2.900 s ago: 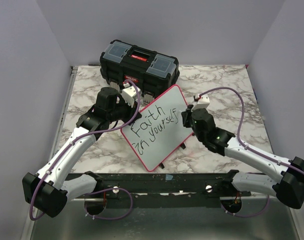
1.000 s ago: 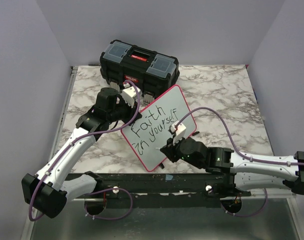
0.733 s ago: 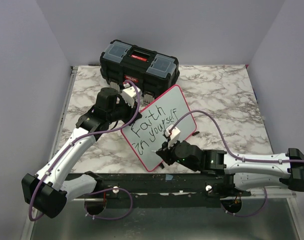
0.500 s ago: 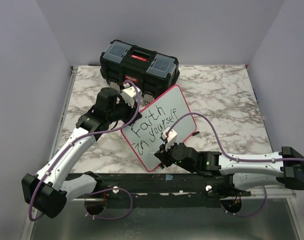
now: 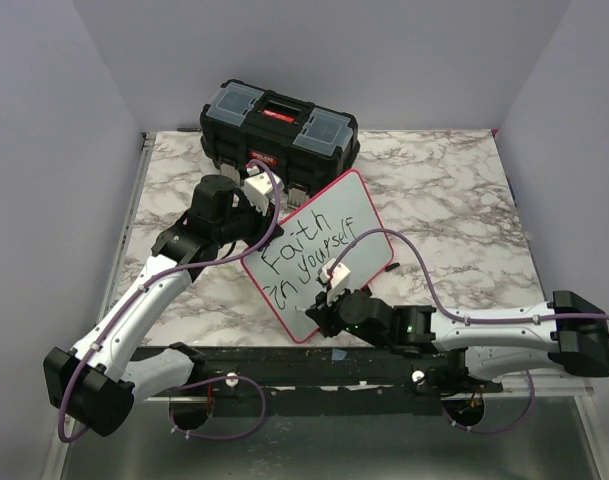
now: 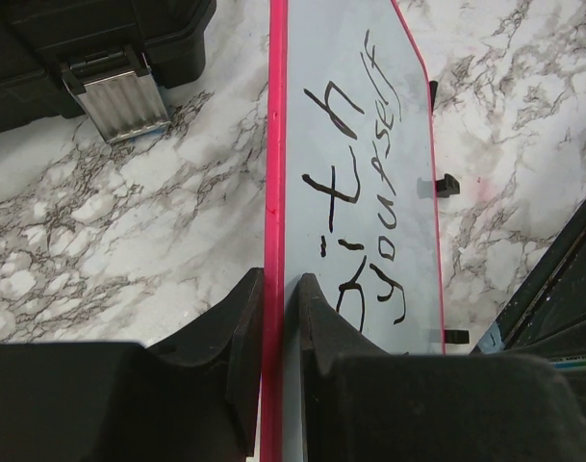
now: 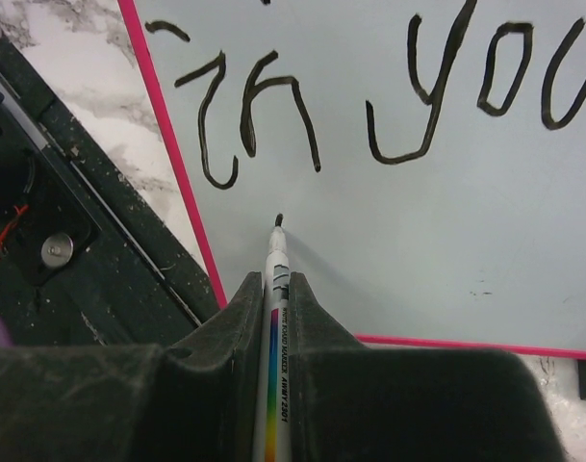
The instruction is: Write a sentence on the whiteboard
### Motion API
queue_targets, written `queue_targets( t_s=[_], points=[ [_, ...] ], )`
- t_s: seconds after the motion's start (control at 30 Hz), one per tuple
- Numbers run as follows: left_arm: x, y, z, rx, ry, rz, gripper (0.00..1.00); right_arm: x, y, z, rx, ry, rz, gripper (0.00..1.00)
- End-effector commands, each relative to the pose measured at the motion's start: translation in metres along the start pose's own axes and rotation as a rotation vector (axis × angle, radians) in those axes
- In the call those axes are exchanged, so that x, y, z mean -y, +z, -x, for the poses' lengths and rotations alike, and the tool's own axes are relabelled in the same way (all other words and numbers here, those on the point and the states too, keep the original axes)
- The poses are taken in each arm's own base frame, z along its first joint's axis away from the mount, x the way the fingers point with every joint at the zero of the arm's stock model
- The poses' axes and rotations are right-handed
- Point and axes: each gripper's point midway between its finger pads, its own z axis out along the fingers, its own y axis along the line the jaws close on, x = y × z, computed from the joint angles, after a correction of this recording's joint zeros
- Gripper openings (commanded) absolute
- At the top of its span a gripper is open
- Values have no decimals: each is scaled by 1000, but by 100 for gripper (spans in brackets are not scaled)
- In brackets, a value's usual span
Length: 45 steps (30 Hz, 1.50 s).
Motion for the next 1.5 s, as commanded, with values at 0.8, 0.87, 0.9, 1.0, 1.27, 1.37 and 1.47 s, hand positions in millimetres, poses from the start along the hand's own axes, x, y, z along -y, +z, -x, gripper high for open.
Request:
queue_targets(
  t_s=[0.8, 0.87, 0.9, 1.0, 1.27, 1.37, 1.47],
  points=[
    [-6, -1, 4, 19, 62, 26, 0, 27, -3, -19, -23, 23, -132, 0],
    [-6, -1, 5, 20, 63, 26, 0, 27, -2, -14, -17, 15, -147, 1],
    [-6, -1, 5, 19, 62, 25, 0, 28, -1, -11, -12, 13, -155, 1],
    [-6, -2, 5, 21, 63, 28, 0, 29, 0, -4, 4, 11, -174, 1],
    [-6, -2, 5, 22, 65, 27, 0, 37, 1, 20, 66, 15, -258, 1],
    [-6, -2, 5, 23, 65, 27, 0, 42, -1, 16, 46, -3, -279, 1],
    [-6, -2, 6, 24, 65, 27, 0, 45, -2, 9, 34, -4, -284, 1]
  ],
)
